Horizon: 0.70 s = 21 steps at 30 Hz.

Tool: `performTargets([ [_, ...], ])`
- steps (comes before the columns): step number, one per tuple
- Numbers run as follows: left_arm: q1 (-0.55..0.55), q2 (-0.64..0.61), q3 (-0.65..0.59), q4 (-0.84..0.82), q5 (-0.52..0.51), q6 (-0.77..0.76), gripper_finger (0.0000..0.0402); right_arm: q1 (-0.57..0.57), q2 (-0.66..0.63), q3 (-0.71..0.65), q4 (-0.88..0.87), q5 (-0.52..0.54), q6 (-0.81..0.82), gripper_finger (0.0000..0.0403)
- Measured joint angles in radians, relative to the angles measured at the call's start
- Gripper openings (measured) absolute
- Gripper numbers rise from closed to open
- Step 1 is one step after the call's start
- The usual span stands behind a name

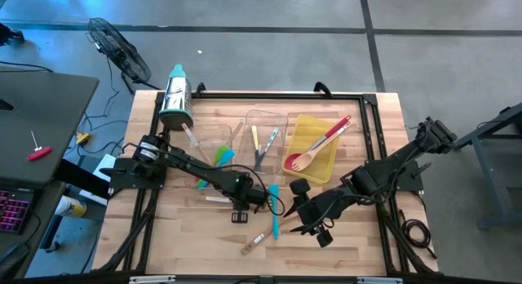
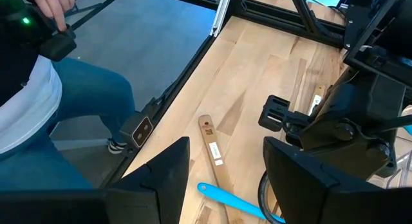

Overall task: Pick & Place Kitchen Items
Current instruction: Put the brown serving spork into the yellow bin

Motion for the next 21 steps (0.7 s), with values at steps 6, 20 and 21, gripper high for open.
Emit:
performTargets([
  [6, 0.0, 0.0, -0.001, 0.003, -0.003, -0.03, 0.0087, 0.0, 0.0, 0.0, -0.009, -0.001, 0.006, 0.019],
  [20, -0.062, 0.003, 0.092, -0.137, -0.027, -0.105, 0.0087, 0.0, 0.0, 0.0, -0.014, -0.024, 0.007, 0.019],
  [21, -0.066, 0.005, 0.102, -0.156, -0.021, -0.113, 0.0087, 0.0, 0.0, 0.0, -0.014, -0.023, 0.007, 0.019],
])
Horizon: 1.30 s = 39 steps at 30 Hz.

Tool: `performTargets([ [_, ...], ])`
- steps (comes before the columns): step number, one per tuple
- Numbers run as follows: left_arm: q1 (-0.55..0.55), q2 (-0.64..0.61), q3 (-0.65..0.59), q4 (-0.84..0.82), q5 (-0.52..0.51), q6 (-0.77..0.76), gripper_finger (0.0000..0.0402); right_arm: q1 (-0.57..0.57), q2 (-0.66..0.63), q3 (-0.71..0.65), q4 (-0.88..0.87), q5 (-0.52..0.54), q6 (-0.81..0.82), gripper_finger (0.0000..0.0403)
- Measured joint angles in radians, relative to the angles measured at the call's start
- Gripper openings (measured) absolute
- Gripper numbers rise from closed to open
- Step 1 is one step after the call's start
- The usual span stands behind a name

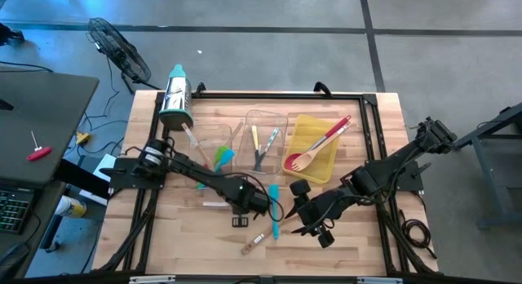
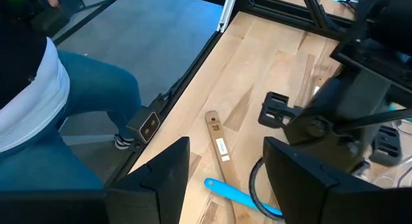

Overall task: Pick & Place Kitchen Items
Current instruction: Put the brown serving spork into the yellow bin

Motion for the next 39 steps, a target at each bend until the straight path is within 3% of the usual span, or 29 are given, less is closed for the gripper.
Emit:
performTargets([
  [10, -0.037, 0.004, 0.067, -0.081, 0.032, -0.017, 0.0087, 0.003, 0.0, 0.0, -0.008, 0.0, 0.023, 0.019],
  [22, -0.067, 0.003, 0.17, -0.174, -0.011, -0.065, 0.0087, 0.006, -0.021, 0.0, -0.006, 0.036, 0.024, 0.019],
  [27, -0.068, 0.003, 0.217, -0.24, -0.049, -0.085, 0.0087, 0.041, -0.086, 0.0, -0.029, 0.186, 0.029, 0.019],
  [32, -0.08, 0.002, 0.3, -0.353, -0.124, -0.106, 0.0087, 0.116, -0.211, 0.0, -0.087, 0.412, 0.112, 0.019],
  [39, -0.121, 0.0, 0.461, -0.444, -0.34, -0.162, 0.0087, 0.253, -0.321, 0.001, -0.13, 0.69, 0.202, 0.019],
])
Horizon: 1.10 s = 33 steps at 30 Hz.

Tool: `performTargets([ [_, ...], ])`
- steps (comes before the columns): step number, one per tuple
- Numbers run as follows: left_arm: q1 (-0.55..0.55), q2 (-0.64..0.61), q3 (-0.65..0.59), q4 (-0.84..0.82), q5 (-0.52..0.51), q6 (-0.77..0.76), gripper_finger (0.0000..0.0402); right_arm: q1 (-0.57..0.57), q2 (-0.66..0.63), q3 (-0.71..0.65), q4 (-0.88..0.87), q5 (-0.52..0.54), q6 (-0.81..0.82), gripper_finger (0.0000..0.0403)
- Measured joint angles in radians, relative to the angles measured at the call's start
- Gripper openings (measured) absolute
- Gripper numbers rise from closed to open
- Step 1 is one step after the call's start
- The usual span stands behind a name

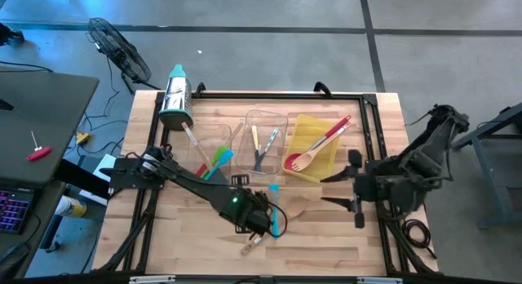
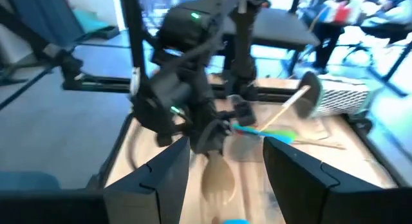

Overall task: Pick & Place Kitchen Items
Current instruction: Put the brown serving spork into the yellow bin

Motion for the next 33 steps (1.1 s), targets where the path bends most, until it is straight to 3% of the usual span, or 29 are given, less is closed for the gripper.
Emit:
performTargets([
  [4, -0.033, 0.0, 0.092, -0.018, -0.175, -0.008, 0.0087, 0.059, -0.011, 0.0, 0.0, 0.096, 0.002, 0.019],
  [13, -0.107, -0.001, 0.339, -0.01, -0.7, 0.029, 0.0087, 0.169, -0.012, 0.0, -0.006, 0.314, -0.005, 0.019],
  [17, -0.158, -0.002, 0.462, -0.001, -0.912, 0.071, 0.0087, 0.217, -0.008, 0.0, -0.025, 0.468, -0.03, 0.0184],
  [20, -0.199, -0.049, 0.439, 0.154, -1.034, 0.209, 0.0087, 0.24, 0.005, 0.0, -0.038, 0.577, -0.056, 0.0174],
  [26, -0.206, -0.097, 0.44, 0.459, -0.929, 0.496, 0.0086, 0.225, 0.05, -0.001, -0.038, 0.624, -0.087, 0.0161],
  [33, -0.168, -0.097, 0.438, 0.806, -0.626, 0.781, 0.0086, 0.137, 0.093, -0.001, 0.063, 0.445, -0.157, 0.0162],
])
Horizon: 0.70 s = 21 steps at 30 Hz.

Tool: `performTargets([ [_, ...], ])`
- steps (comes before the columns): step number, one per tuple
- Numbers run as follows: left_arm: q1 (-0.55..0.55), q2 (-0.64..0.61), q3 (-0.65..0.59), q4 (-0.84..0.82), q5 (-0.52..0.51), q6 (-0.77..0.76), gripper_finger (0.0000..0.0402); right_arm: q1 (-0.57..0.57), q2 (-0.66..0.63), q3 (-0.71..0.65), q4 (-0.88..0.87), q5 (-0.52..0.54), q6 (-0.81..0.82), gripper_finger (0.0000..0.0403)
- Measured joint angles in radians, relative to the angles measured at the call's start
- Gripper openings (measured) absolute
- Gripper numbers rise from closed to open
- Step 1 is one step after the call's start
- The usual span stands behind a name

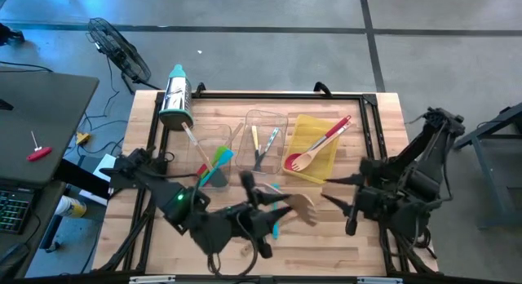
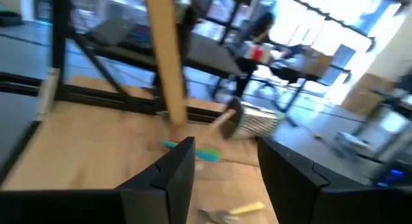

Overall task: Pick & Place Kitchen Items
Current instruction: Put the brown serving spork into the yellow bin

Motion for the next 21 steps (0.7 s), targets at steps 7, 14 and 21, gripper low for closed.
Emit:
performTargets([
  [7, 0.055, 0.0, 0.0, 0.114, 0.223, 0.063, 0.0086, -0.063, 0.025, 0.0, 0.229, -0.274, -0.164, 0.0162],
  [14, 0.08, 0.03, -0.002, 0.211, 0.147, 0.1, 0.0086, -0.07, 0.025, 0.0, 0.324, -0.298, -0.24, 0.0162],
  [21, 0.08, 0.076, -0.004, 0.391, 0.052, 0.23, 0.0086, -0.089, 0.025, 0.0, 0.314, -0.188, -0.243, 0.0159],
])
